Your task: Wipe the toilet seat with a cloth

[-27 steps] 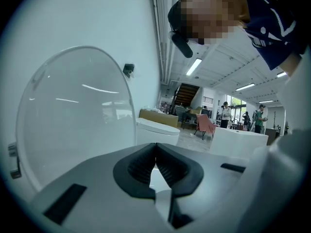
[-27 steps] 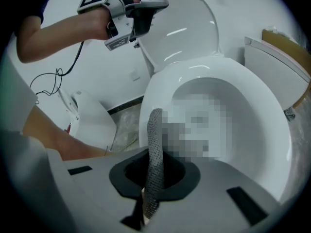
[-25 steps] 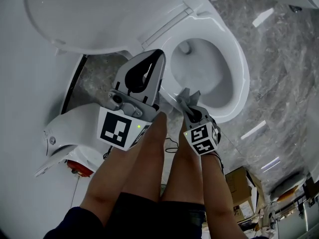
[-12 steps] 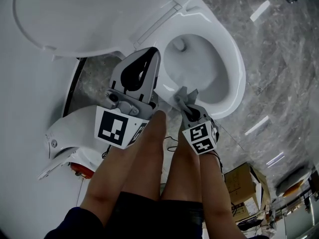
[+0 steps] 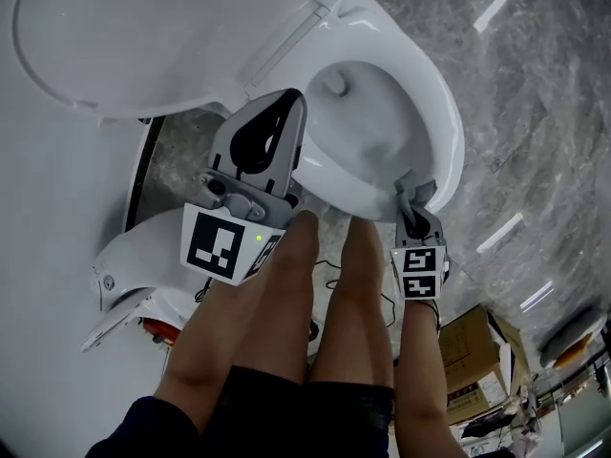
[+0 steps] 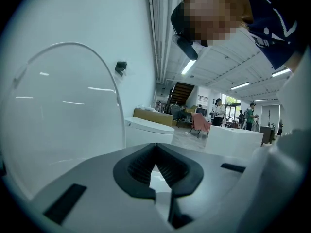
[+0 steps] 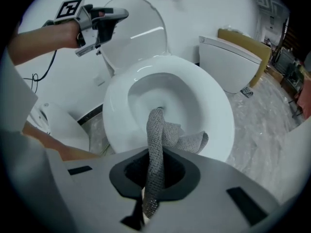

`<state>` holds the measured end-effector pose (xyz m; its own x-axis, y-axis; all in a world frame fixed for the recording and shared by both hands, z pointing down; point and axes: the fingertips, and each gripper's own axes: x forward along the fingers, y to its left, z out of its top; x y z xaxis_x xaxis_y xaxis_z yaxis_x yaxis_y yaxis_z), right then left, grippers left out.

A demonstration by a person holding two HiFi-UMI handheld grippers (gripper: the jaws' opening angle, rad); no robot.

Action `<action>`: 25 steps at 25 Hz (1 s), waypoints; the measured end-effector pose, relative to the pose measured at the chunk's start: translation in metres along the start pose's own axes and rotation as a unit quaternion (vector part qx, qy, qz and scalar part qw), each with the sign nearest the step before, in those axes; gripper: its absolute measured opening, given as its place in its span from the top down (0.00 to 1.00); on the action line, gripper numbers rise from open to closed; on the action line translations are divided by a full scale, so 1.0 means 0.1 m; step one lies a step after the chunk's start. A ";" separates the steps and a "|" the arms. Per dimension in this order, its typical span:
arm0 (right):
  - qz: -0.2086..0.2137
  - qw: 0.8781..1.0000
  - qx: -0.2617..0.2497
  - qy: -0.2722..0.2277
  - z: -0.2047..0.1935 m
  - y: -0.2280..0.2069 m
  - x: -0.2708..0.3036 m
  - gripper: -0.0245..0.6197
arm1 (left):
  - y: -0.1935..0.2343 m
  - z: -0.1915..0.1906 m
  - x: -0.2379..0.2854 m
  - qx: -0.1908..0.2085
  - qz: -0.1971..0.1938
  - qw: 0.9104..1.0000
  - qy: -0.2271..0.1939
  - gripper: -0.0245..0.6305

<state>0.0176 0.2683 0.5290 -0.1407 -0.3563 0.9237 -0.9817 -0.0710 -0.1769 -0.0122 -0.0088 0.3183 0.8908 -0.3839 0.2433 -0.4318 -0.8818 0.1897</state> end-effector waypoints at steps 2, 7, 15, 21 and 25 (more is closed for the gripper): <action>0.024 1.000 -0.007 -0.002 0.02 0.20 0.04 0.92 | -0.02 0.00 0.00 0.001 -0.002 1.000 0.000 0.93; 0.112 0.992 -0.053 -0.023 0.30 0.99 0.23 0.92 | -0.05 0.02 0.01 0.004 -0.004 1.000 -0.001 0.93; 0.161 0.982 -0.097 -0.022 0.51 1.61 0.44 0.92 | -0.08 -0.03 -0.02 0.005 -0.003 1.000 0.000 0.93; 0.126 0.990 -0.060 -0.005 0.02 1.18 0.22 0.92 | -0.12 -0.06 -0.05 0.003 -0.006 1.000 0.003 0.93; 0.080 0.996 -0.031 0.026 -0.37 0.73 0.07 0.92 | -0.14 -0.04 -0.05 0.004 -0.010 1.000 -0.001 0.93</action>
<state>-0.0593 0.2955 0.5351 -0.3010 -0.3103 0.9017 -0.9519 0.0411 -0.3036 -0.0111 0.0068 0.3177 0.8998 -0.3663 0.2371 -0.4122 -0.8919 0.1861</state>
